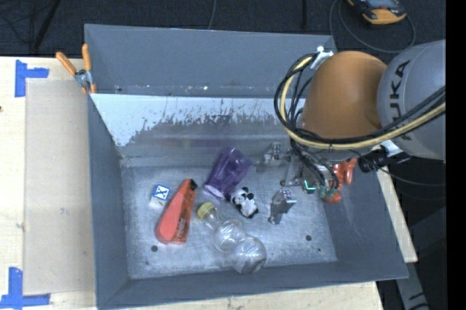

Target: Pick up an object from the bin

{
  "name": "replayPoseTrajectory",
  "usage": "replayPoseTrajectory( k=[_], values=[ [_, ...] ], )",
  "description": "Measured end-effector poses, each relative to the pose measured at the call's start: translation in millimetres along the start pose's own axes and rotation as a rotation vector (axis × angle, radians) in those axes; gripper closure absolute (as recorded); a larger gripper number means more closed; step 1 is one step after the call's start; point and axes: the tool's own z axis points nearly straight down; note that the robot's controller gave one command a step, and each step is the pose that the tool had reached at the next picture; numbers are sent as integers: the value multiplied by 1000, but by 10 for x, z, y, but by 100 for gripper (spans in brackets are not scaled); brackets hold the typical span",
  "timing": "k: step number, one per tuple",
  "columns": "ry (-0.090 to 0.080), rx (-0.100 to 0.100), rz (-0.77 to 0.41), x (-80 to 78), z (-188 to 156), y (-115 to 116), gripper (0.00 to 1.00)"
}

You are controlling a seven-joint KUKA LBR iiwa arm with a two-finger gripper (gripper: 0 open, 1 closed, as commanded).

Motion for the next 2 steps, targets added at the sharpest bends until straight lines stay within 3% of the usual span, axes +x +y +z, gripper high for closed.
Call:
replayPoseTrajectory(
  k=[1, 2],
  values=[
    [-7, 0, 0, -17, -37, 0, 0],
    [-8, -1, 75, -266, 1073, 133, 100]
  ],
)
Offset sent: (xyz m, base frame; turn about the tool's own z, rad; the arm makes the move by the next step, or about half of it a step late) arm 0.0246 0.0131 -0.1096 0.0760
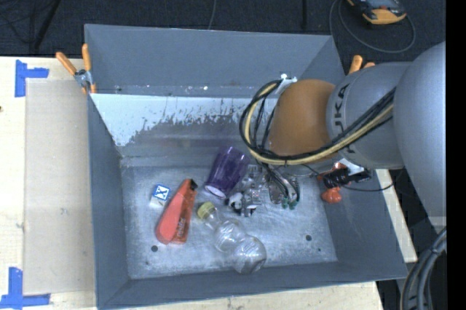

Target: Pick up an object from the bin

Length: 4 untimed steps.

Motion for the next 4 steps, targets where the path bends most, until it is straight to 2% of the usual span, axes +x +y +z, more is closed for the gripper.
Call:
replayPoseTrajectory(
  k=[1, 2, 3, 4],
  values=[
    [0, 0, 0, 0, 0, 0, 100],
    [7, 1, 15, -2, -438, -22, 100],
    [-3, 0, 7, -27, -817, -108, 100],
    [3, 1, -4, 13, -1094, -99, 100]
  ],
)
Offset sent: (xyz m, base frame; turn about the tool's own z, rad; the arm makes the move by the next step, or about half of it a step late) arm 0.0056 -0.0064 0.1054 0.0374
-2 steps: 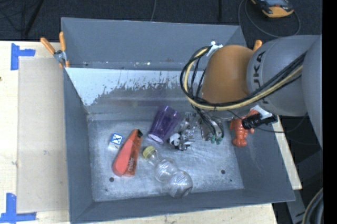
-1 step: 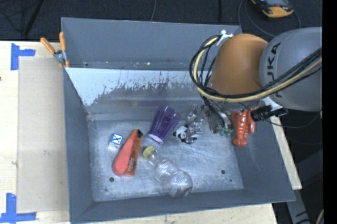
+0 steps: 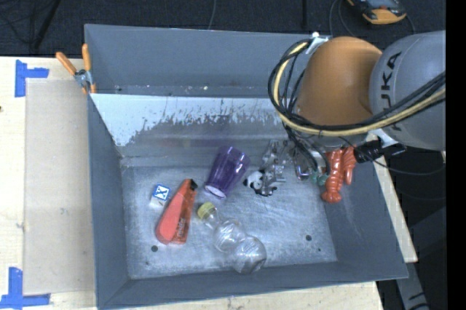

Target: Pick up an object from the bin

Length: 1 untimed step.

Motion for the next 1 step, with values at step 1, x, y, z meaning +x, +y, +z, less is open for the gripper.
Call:
replayPoseTrajectory(
  k=[1],
  values=[
    [-5, -1, 6, -128, -314, -208, 100]
  ],
)
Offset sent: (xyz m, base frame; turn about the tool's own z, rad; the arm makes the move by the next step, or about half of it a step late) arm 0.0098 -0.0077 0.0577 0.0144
